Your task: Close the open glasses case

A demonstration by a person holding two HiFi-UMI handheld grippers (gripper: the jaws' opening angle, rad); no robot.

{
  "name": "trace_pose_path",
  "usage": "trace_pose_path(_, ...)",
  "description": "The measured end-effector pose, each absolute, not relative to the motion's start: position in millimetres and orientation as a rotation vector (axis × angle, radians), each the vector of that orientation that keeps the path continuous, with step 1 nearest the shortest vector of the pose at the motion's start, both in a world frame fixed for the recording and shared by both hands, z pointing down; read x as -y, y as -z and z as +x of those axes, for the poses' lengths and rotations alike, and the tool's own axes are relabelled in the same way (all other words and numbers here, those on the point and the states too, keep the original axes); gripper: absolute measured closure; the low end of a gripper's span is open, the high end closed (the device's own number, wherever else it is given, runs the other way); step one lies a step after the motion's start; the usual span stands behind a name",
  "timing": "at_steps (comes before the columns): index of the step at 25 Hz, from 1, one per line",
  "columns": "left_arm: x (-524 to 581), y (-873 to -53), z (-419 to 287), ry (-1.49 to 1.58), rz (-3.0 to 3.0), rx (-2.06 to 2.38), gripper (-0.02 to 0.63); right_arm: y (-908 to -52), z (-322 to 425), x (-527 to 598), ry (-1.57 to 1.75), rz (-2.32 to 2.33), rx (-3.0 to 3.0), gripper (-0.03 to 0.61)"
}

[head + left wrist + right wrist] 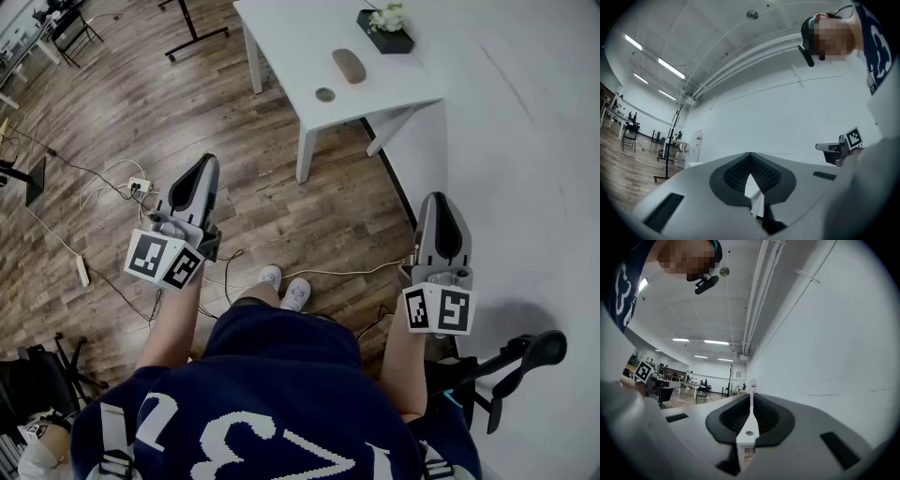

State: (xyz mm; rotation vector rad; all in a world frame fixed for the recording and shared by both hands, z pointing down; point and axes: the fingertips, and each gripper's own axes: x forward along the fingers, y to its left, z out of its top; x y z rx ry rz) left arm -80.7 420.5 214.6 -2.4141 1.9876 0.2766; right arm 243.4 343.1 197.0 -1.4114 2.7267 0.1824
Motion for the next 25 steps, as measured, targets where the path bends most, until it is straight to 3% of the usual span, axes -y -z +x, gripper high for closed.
trace_pose_path(15,-419,-213,-77,-0.179,-2.39,-1.962,0.601,-189,240,-352,-0.218,-1.372,-2.702,0.54)
trace_pose_path(25,-328,-217,-114,-0.166,-2.412,-1.904,0.601,-187,206,-281,-0.223,-1.401,-2.646,0.541)
